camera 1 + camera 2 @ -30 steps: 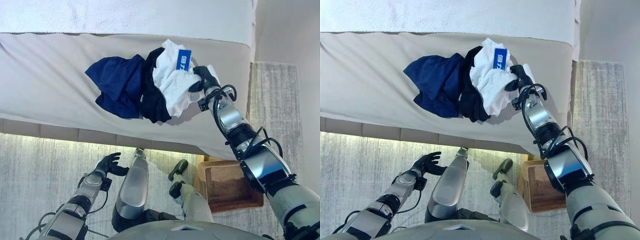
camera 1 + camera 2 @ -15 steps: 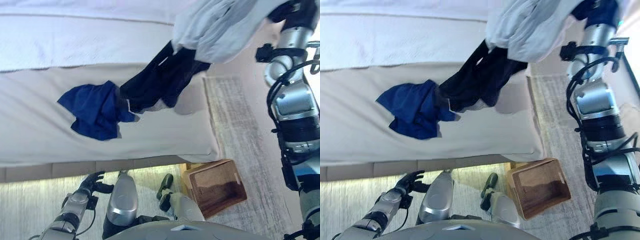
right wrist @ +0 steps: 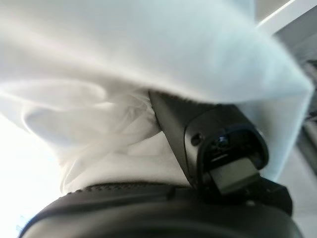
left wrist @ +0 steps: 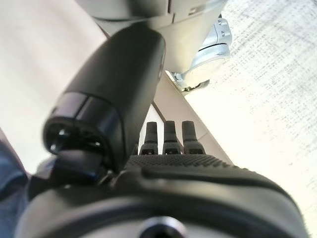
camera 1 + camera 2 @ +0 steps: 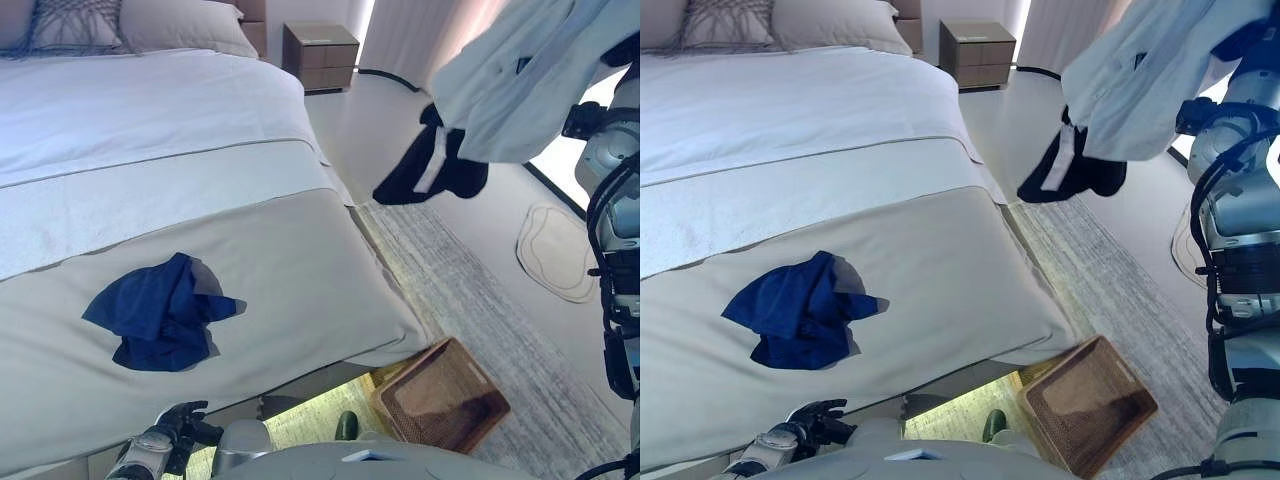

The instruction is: Pick up the clothes from the bed and place them into the basket

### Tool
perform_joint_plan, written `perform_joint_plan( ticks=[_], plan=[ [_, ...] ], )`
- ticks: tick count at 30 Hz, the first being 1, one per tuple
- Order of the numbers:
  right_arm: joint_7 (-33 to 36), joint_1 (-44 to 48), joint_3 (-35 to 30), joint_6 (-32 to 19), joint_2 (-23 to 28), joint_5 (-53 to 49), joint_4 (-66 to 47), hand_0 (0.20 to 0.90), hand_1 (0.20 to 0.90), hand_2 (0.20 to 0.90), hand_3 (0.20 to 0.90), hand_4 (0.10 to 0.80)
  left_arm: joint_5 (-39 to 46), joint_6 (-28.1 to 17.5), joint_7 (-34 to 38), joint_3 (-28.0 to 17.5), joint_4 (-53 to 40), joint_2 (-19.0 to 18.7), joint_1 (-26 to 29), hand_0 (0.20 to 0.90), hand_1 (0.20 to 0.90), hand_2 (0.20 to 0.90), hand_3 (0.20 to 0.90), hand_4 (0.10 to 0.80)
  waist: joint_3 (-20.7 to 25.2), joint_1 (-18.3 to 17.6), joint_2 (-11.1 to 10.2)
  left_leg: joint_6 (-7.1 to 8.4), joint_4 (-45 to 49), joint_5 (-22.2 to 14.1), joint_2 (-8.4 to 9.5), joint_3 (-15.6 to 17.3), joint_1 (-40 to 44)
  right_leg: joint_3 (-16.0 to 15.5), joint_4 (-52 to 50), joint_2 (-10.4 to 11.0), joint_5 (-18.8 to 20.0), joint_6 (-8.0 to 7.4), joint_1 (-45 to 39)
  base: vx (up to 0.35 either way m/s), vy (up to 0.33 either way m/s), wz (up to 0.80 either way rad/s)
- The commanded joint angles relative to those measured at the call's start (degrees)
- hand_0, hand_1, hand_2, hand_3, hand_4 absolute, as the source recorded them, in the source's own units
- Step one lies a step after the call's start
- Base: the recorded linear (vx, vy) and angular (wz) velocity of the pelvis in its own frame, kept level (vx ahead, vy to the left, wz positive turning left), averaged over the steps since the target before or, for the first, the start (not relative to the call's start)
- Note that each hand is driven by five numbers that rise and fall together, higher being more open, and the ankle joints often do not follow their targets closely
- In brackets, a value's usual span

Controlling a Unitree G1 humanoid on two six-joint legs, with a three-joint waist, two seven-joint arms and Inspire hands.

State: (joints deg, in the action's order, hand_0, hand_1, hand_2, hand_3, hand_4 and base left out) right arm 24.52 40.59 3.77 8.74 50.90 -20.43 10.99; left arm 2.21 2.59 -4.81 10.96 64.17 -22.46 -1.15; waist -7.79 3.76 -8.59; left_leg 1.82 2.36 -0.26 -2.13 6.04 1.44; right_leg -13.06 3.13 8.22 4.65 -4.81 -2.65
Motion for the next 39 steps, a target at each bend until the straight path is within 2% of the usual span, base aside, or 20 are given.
perform_joint_plan(
  ticks=[1, 4, 9, 15, 24, 26, 30, 33, 36, 39],
  plan=[
    [-12.53, 7.56, -0.23, -11.13, 2.31, -5.15, -4.33, 0.3, 0.3, 0.3, 0.2, 0.1, 0.41, -1.99, -1.54, 4.99, 1.99, 1.87, 2.72, 0.9, 0.9, 0.9, 0.9, 0.8, 4.02, 2.32, 1.01, -3.94, -7.01, -4.46, 2.4, -0.05, 6.55, -1.94, -4.69, -0.89, -4.12, -2.7, -3.29, 0.0, 0.006, -0.04],
    [-14.93, 9.77, 2.26, -14.09, 0.23, -6.14, -3.97, 0.3, 0.3, 0.3, 0.2, 0.1, 1.16, -2.63, -1.0, 5.54, 2.56, 2.28, 3.03, 0.9, 0.9, 0.9, 0.9, 0.8, 3.8, 2.93, 0.54, -3.78, -7.11, -4.27, 2.47, -0.41, 6.68, -2.34, -3.71, -1.12, -4.11, -2.42, -4.0, 0.004, 0.001, 0.01],
    [-8.24, 15.21, 4.27, -18.03, -3.8, -7.7, -3.36, 0.3, 0.3, 0.3, 0.2, 0.1, 1.79, -2.78, -0.27, 6.26, 3.68, 2.17, 2.88, 0.9, 0.9, 0.9, 0.9, 0.8, 3.47, 5.0, 0.11, -3.46, -7.36, -3.86, 2.45, -1.61, 6.67, -4.2, -2.76, -1.14, -4.27, -2.13, -5.23, 0.014, 0.003, 0.15],
    [3.0, 21.61, 4.45, -15.26, -4.45, -8.92, -4.09, 0.3, 0.3, 0.3, 0.2, 0.1, 0.5, -0.55, 0.55, 5.36, 4.79, 1.08, 1.64, 0.9, 0.9, 0.9, 0.9, 0.8, 3.7, 7.36, -0.03, -3.27, -7.36, -3.46, 2.78, -3.1, 6.22, -6.39, -2.43, -0.8, -4.54, -2.07, -5.86, -0.012, 0.026, 0.26],
    [10.44, 25.17, 5.5, -16.66, -6.02, -8.88, -4.62, 0.3, 0.3, 0.3, 0.2, 0.1, 0.95, -0.37, -0.28, 5.09, 4.55, 0.98, 0.79, 0.9, 0.9, 0.9, 0.9, 0.8, 4.15, 8.63, 0.22, -3.22, -7.36, -3.31, 3.0, -4.15, 6.34, -7.45, -2.64, -0.42, -4.76, -2.11, -6.3, -0.001, 0.018, 0.07],
    [6.71, 25.13, 5.85, -13.64, -6.22, -10.27, -5.11, 0.3, 0.3, 0.3, 0.2, 0.1, 0.51, -0.41, -0.81, 4.92, 3.5, 1.35, 1.15, 0.9, 0.9, 0.9, 0.9, 0.8, 4.2, 8.64, 0.19, -3.07, -7.36, -3.36, 2.96, -4.18, 6.25, -7.51, -2.63, -0.28, -4.53, -2.3, -6.26, -0.004, 0.003, 0.02],
    [-6.06, 22.58, 9.14, -5.46, -7.25, -10.83, -5.12, 0.3, 0.3, 0.3, 0.2, 0.1, 0.02, -0.05, -1.28, 4.66, 2.12, 1.46, 1.67, 0.9, 0.9, 0.9, 0.9, 0.8, 4.22, 8.33, 0.22, -2.94, -7.36, -3.09, 2.95, -4.16, 5.87, -7.44, -3.05, -0.05, -4.35, -2.38, -5.65, -0.003, 0.0, 0.01],
    [-14.29, 19.88, 11.3, -2.12, -8.61, -9.06, -4.39, 0.3, 0.3, 0.3, 0.2, 0.1, 0.02, -0.15, -0.8, 4.29, 2.1, 1.63, 1.66, 0.9, 0.9, 0.9, 0.9, 0.8, 4.08, 8.07, 0.28, -2.99, -7.36, -2.94, 2.88, -3.99, 5.68, -7.35, -3.31, 0.0, -4.43, -2.26, -5.3, 0.0, 0.0, 0.0],
    [-21.77, 16.98, 13.64, -0.93, -10.67, -6.18, -3.83, 0.3, 0.3, 0.3, 0.2, 0.1, 0.08, 0.19, -0.2, 3.98, 2.31, 1.86, 1.75, 0.9, 0.9, 0.9, 0.9, 0.8, 3.8, 7.84, 0.34, -3.02, -7.36, -2.77, 2.86, -3.62, 5.69, -7.37, -3.58, 0.12, -4.36, -2.21, -5.15, 0.0, 0.0, 0.0],
    [-26.59, 14.64, 17.29, 0.81, -13.23, -2.29, -3.73, 0.3, 0.3, 0.3, 0.2, 0.1, 0.43, 0.8, 0.0, 3.73, 2.54, 2.07, 2.2, 0.9, 0.9, 0.9, 0.9, 0.8, 3.3, 8.01, 0.51, -3.08, -7.36, -2.61, 2.9, -3.63, 5.77, -7.67, -3.72, 0.34, -4.23, -2.19, -5.21, 0.0, 0.0, 0.0]
  ],
)
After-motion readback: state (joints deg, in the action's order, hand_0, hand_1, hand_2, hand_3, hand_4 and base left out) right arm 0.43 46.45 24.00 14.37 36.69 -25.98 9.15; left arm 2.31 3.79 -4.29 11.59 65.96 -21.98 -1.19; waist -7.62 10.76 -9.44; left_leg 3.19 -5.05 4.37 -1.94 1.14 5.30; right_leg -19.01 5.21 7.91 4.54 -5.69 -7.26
